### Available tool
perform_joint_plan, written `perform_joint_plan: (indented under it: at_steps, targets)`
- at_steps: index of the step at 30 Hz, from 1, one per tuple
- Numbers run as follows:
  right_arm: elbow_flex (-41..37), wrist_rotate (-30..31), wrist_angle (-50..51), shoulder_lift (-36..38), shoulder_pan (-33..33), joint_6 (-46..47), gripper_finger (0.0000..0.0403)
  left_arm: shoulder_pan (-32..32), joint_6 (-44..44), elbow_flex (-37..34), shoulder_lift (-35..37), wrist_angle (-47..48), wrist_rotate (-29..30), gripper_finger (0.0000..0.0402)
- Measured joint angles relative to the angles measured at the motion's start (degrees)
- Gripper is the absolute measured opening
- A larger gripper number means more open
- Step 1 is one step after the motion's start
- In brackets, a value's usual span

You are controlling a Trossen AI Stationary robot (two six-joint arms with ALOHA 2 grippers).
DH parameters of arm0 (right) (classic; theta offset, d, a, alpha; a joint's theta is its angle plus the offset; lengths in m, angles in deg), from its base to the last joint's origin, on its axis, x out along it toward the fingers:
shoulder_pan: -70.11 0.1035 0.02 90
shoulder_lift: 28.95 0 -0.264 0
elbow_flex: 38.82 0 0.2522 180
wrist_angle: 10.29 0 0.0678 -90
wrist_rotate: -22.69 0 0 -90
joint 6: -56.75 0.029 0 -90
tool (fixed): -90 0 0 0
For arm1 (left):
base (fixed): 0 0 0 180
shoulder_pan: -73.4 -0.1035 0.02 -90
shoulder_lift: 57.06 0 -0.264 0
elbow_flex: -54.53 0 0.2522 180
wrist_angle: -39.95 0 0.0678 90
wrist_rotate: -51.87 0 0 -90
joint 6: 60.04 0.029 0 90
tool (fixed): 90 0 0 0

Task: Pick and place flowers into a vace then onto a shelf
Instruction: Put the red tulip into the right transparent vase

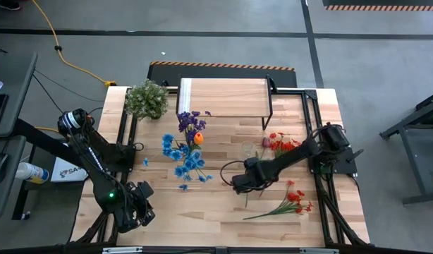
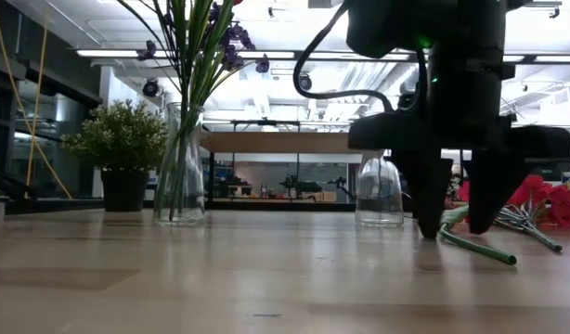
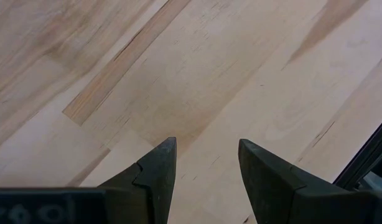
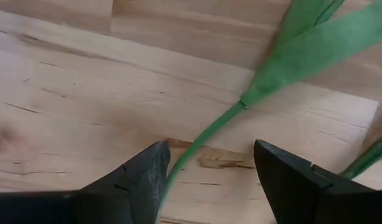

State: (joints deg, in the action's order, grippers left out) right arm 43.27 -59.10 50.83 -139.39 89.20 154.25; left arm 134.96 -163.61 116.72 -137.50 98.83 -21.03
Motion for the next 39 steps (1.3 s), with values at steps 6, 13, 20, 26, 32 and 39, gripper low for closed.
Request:
perform_joint_plan:
  at_steps: [6,13,20,26,32,39]
  targets:
    - [-0.01,0.20,-0.60,-0.29,-1.39,-0.80,0.0233,-0.01,0.00,0.00,0.00,0.00,-0.02,0.0207]
    - [-0.03,1.91,-0.44,-0.40,-2.35,-1.31,0.0225,-0.02,0.00,0.00,0.00,0.00,-0.04,0.0207]
    - [-0.07,2.49,0.01,-0.45,-3.38,-1.77,0.0208,-0.02,0.00,0.00,0.00,0.00,-0.07,0.0207]
    - [-2.95,1.18,-1.45,-0.25,-3.41,-0.49,0.0195,0.00,0.00,0.00,0.00,0.00,-0.11,0.0207]
    - [-5.04,0.00,-2.73,-0.14,-3.43,-0.02,0.0183,-0.01,0.00,0.00,0.00,0.00,-0.13,0.0207]
    - [-5.09,-0.40,-2.55,-0.14,-3.41,0.00,0.0150,0.00,-0.01,0.00,0.00,-0.02,-0.15,0.0207]
